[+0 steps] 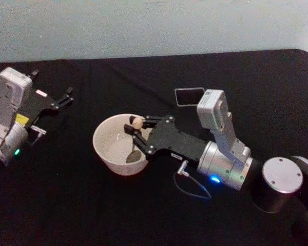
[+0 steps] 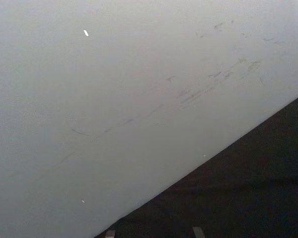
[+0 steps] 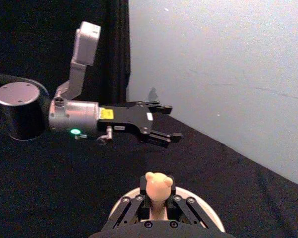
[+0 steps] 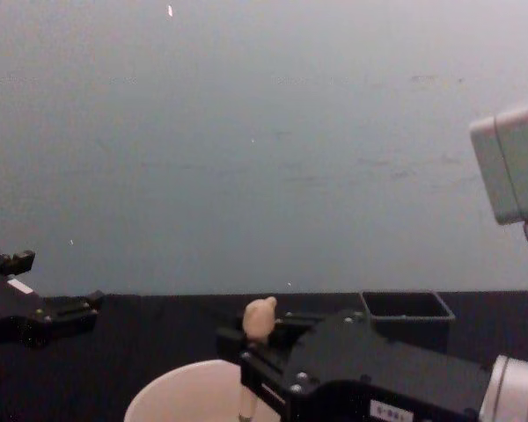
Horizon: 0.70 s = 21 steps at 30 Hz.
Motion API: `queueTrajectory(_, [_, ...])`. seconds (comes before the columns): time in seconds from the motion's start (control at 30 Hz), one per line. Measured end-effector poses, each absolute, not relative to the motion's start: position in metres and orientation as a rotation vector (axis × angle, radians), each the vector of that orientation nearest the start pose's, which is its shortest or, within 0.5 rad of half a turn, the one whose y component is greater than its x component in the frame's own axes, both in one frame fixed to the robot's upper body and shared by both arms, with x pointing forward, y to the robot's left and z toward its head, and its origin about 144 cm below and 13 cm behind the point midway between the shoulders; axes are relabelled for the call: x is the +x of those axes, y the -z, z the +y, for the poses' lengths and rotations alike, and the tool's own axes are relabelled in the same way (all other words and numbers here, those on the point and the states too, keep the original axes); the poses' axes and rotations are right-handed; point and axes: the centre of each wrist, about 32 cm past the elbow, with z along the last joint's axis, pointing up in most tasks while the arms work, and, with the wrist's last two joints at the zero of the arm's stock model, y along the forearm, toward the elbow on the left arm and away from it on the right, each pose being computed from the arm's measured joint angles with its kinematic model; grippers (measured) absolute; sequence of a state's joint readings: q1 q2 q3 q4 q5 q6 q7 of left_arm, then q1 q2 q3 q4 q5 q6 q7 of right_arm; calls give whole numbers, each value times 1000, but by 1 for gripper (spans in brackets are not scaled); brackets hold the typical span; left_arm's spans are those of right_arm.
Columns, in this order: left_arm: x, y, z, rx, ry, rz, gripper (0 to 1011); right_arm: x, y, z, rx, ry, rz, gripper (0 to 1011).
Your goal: Pick up the stirring spoon with one hand, stir inside the cup, then place it back in its original position.
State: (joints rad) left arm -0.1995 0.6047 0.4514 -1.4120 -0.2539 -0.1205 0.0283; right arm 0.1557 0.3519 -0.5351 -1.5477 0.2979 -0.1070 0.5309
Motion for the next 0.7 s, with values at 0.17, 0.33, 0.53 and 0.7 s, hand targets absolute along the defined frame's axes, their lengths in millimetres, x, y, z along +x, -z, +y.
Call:
queueTrajectory(0.17, [489,-1140,310,304,-1248,-285,1001,462,-1145,-171,-25,522,-88,171])
queueTrajectory(0.33, [489,-1140,310,304,-1248,-285,1001,464,-1145,-164,-16,514,-89,171])
queueTrajectory(0.53, [489,-1140,310,304,-1248,-285,1001,469,-1144,-156,-11,523,-91,171])
queueTrajectory(0.7, [489,-1140,310,304,-1248,-285,1001,475,-1142,-150,-11,548,-95,171])
